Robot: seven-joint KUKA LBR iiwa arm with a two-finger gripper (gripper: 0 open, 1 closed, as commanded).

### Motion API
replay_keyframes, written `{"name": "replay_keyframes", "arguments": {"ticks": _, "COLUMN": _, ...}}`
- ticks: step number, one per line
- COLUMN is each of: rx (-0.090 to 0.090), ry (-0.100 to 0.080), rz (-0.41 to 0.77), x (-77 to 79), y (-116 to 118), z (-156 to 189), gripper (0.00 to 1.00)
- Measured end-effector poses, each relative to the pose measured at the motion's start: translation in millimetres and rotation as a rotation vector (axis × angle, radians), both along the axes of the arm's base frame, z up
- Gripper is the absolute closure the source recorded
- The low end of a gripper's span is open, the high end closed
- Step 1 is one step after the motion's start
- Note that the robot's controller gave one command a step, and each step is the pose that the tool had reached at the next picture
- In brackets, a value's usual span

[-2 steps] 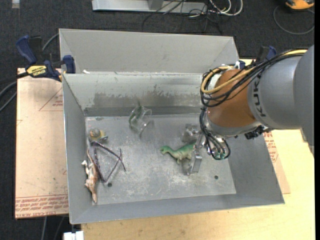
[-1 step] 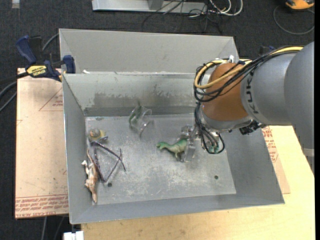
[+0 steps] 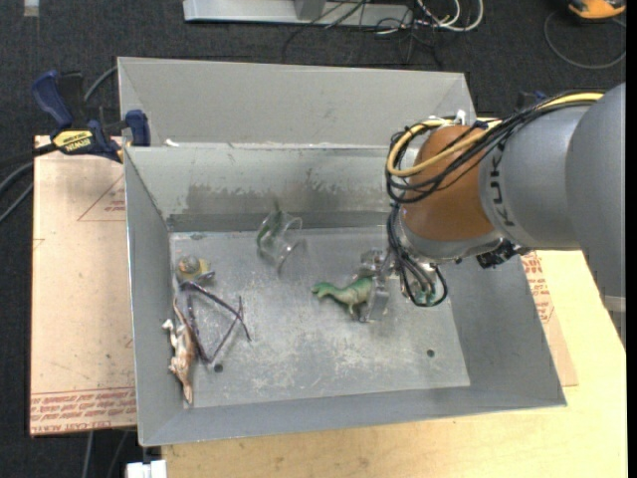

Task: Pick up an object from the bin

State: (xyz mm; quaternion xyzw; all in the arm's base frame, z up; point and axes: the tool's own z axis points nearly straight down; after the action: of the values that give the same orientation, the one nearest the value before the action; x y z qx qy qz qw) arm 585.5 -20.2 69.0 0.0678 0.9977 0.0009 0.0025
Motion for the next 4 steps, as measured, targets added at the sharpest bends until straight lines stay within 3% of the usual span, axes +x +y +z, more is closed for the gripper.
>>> {"name": "replay_keyframes", "arguments": {"ticks": 2, "rx": 0.002, "ry": 0.014, "rz": 0.0, "x": -4.1, "y": 0.6, "z": 26.9, "gripper": 1.0}}
{"name": "replay_keyframes", "arguments": {"ticks": 4, "rx": 0.001, "ry": 0.005, "rz": 0.001, "x": -1.6, "y": 0.6, "z": 71.5, "gripper": 1.0}}
